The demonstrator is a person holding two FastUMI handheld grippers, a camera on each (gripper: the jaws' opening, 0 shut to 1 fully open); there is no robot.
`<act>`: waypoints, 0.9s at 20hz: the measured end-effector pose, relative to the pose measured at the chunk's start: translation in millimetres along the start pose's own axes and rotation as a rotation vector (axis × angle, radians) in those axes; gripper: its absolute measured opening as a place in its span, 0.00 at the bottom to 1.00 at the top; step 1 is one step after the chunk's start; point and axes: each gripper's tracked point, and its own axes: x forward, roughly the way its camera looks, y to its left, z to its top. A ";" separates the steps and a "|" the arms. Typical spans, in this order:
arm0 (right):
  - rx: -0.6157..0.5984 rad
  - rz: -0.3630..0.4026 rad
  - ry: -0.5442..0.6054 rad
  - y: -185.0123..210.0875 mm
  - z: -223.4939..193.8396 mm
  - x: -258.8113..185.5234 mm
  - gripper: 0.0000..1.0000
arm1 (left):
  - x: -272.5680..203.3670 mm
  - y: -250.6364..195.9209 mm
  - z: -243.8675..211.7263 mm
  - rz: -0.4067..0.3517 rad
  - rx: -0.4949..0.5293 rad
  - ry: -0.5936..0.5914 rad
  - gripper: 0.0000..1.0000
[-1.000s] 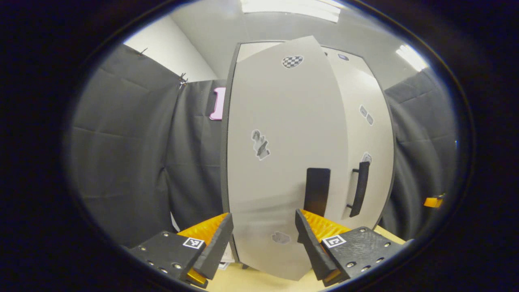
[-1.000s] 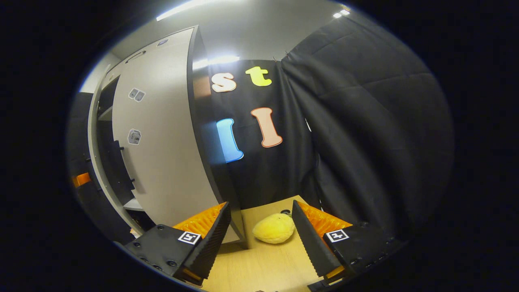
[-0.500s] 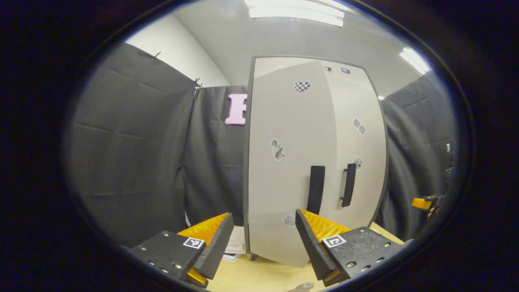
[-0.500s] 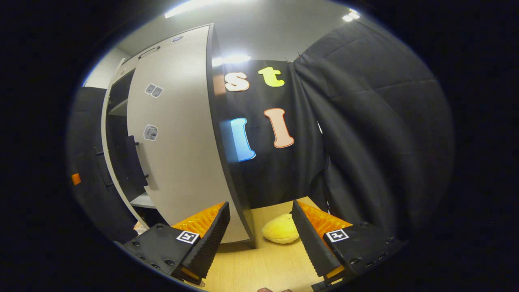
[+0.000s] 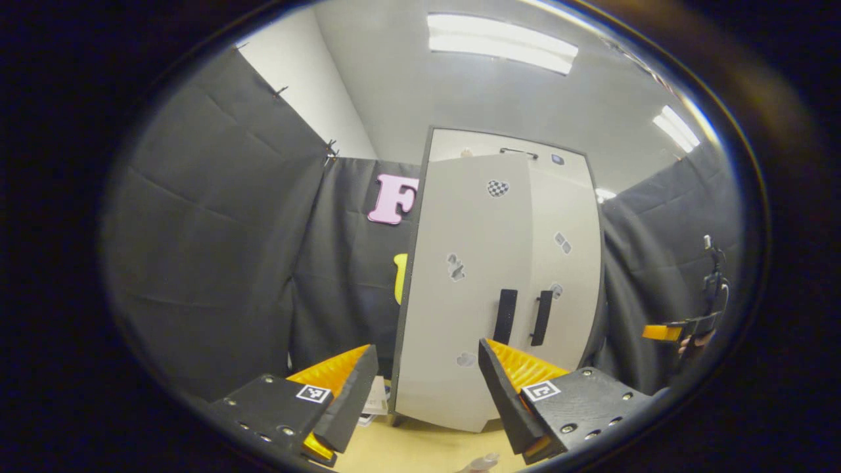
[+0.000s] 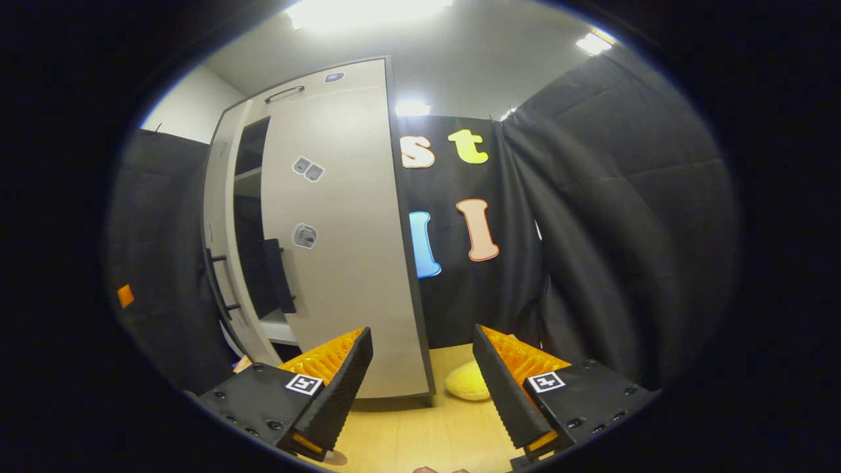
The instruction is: Grasp the bottle in the cabinet with the left hand and place it on the coaster, then close the right door with the right hand and the left door with the left hand.
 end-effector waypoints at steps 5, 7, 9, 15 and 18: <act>-0.042 0.071 0.022 19.3 -14.3 -29.1 0.97 | -27.8 13.7 -14.7 0.016 -0.028 0.001 0.90; -0.050 0.069 0.033 22.1 -23.9 -37.4 0.97 | -34.6 21.3 -22.5 0.027 -0.015 0.018 0.90; -0.046 0.072 0.051 25.7 -31.1 -43.9 0.98 | -39.2 24.2 -24.5 0.029 -0.015 0.029 0.90; -0.042 0.072 0.065 37.8 -37.7 -50.6 0.98 | -45.7 36.8 -26.8 0.033 0.038 0.043 0.90; -0.054 0.079 0.066 43.2 -39.5 -51.3 0.98 | -45.9 36.3 -27.6 0.013 0.014 0.041 0.89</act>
